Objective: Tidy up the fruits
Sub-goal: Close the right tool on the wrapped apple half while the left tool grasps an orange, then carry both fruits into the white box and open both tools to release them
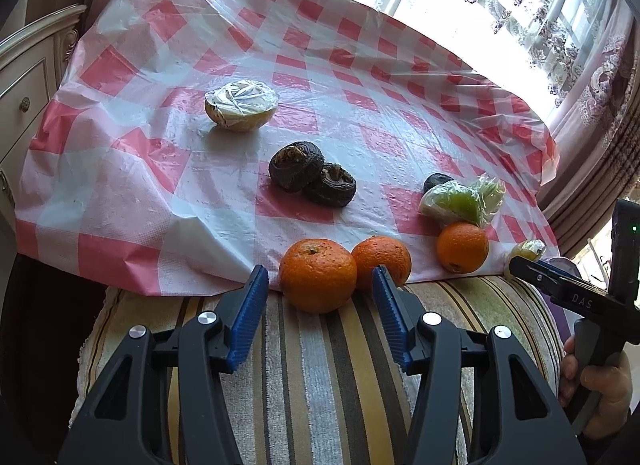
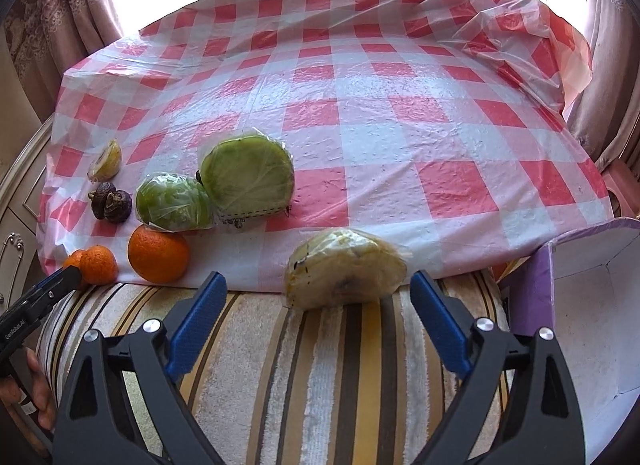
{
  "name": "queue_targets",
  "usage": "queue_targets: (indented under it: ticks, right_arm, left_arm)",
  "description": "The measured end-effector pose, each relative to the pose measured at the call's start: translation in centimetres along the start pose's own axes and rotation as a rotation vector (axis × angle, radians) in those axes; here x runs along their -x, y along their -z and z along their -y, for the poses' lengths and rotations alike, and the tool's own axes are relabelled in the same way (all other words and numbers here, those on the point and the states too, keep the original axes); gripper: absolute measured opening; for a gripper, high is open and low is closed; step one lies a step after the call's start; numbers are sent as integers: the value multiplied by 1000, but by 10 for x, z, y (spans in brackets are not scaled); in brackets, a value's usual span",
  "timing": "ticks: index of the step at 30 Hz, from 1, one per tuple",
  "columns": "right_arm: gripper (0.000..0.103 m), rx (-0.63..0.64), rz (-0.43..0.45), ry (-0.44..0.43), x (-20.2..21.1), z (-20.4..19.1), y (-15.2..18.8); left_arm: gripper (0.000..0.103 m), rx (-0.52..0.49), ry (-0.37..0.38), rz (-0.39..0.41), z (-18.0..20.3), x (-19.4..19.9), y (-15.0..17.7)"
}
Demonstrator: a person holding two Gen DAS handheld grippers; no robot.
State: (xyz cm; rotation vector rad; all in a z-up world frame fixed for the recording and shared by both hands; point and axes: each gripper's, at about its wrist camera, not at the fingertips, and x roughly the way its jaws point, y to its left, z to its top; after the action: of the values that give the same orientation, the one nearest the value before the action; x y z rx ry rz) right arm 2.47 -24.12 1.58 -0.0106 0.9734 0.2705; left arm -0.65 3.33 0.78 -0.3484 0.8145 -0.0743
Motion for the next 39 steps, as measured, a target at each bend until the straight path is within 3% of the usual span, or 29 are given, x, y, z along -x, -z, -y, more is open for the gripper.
queue_targets:
  ticks: [7, 8, 9, 21, 23, 24, 25, 27, 33, 39]
  right_arm:
    - [68, -24, 20, 0, 3, 6, 1]
    - [65, -29, 25, 1, 3, 8, 2]
    - [58, -35, 28, -1, 4, 9, 2]
    - [48, -48, 39, -47, 9, 13, 4]
    - [50, -49, 33, -52, 8, 13, 4]
    - [56, -49, 25, -49, 7, 13, 4]
    - [74, -62, 19, -60, 6, 15, 3]
    - [92, -93, 12, -56, 6, 20, 3]
    - [92, -69, -3, -66, 2, 21, 0]
    - [92, 61, 13, -48, 3, -2, -7]
  left_arm:
    - [42, -8, 3, 4, 1, 1, 0]
    - [36, -3, 0, 6, 0, 1, 1]
    - [37, 3, 3, 6, 0, 1, 1]
    - [37, 3, -16, 54, 0, 12, 0]
    - [37, 0, -13, 45, 0, 10, 0]
    - [37, -1, -15, 44, 0, 10, 0]
    - [37, -3, -15, 46, 0, 10, 0]
    - [37, -4, -14, 46, 1, 10, 0]
    - [37, -8, -15, 40, 2, 8, 1]
    - [37, -11, -19, 38, 2, 7, 1]
